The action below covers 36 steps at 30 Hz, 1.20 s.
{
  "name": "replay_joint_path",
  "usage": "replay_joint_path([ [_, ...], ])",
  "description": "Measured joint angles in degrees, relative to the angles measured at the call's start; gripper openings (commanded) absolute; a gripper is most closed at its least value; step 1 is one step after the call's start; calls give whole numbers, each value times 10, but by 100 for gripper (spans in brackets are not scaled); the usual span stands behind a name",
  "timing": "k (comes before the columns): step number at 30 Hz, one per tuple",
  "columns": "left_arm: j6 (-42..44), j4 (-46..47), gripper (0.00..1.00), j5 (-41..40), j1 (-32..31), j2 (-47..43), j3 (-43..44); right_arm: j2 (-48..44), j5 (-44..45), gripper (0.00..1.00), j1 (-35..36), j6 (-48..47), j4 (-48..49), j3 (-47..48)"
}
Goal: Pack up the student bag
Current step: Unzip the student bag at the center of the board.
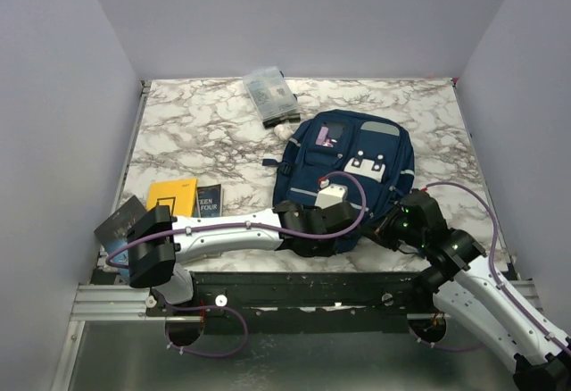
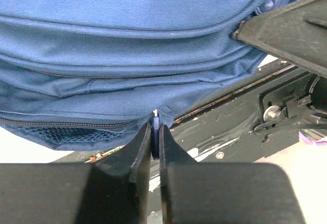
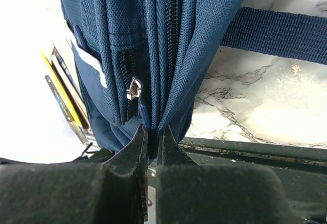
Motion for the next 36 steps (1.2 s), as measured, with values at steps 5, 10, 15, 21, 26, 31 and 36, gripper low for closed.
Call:
replay_joint_path([
  [5, 2, -7, 0, -2, 0, 2, 3, -1, 2, 33, 0, -12, -23, 17],
  [10, 11, -5, 0, 0, 0, -5, 3, -13, 3, 61, 0, -13, -51, 48],
  [15, 21, 6, 0, 10, 3, -18, -4, -50, -9, 70, 0, 8, -49, 56],
  [21, 31, 33, 0, 28, 4, -34, -9, -68, -23, 85, 0, 40, -51, 42],
  [26, 32, 44, 0, 33, 4, -37, -16, -80, -18, 84, 0, 66, -64, 36],
  [31, 33, 47, 0, 37, 4, -40, -24, -83, -14, 81, 0, 95, -63, 20],
  [36, 34, 52, 0, 39, 4, -50, -29, -61, -14, 79, 0, 117, -50, 18],
])
